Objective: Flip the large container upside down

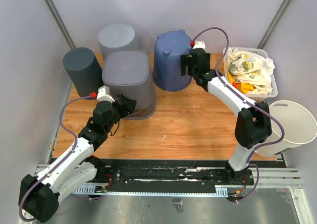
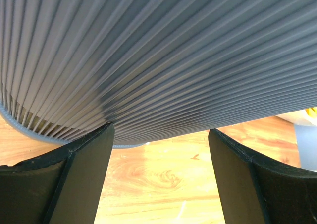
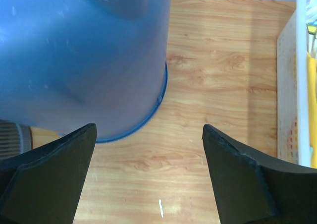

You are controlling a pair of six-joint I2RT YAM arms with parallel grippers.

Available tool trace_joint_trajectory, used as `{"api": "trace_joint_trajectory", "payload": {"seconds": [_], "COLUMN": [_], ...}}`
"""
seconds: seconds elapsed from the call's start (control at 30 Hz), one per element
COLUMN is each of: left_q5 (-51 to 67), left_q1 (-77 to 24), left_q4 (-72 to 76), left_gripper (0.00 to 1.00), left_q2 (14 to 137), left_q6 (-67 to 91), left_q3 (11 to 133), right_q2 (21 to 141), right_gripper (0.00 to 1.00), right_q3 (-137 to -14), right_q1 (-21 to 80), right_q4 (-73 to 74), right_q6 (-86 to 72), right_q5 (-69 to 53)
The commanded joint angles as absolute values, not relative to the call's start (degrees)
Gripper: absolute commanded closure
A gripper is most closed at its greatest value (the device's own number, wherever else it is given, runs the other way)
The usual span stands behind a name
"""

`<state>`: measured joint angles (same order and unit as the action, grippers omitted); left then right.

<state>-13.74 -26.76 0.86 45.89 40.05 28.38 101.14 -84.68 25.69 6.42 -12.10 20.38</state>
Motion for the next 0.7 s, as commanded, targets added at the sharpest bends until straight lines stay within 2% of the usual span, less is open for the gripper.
{"api": "trace_joint_trajectory", "payload": {"seconds": [0.0, 0.3, 0.67], "left_q5": [-13.4, -14.0, -11.0], "left_q1": [-26.8, -26.8, -26.8], "left_q4": [3.3, 3.9, 5.3], "left_gripper": [0.18, 0.18, 0.19], "left_q2": [46.6, 43.9, 44.9], "left_q6": [39.3, 40.3, 41.8], "left_q3": [28.2, 26.8, 25.5], "right_q2": [92.6, 70.7, 53.1], "right_gripper": [0.12, 0.17, 0.18], "right_q3": [-82.8, -76.2, -68.5], "right_q1": [24.7, 24.9, 24.6], "right_q4": [11.8, 28.3, 46.2], "right_q6": [-12.4, -13.7, -16.6], "right_q5": [18.8, 26.1, 45.2]}}
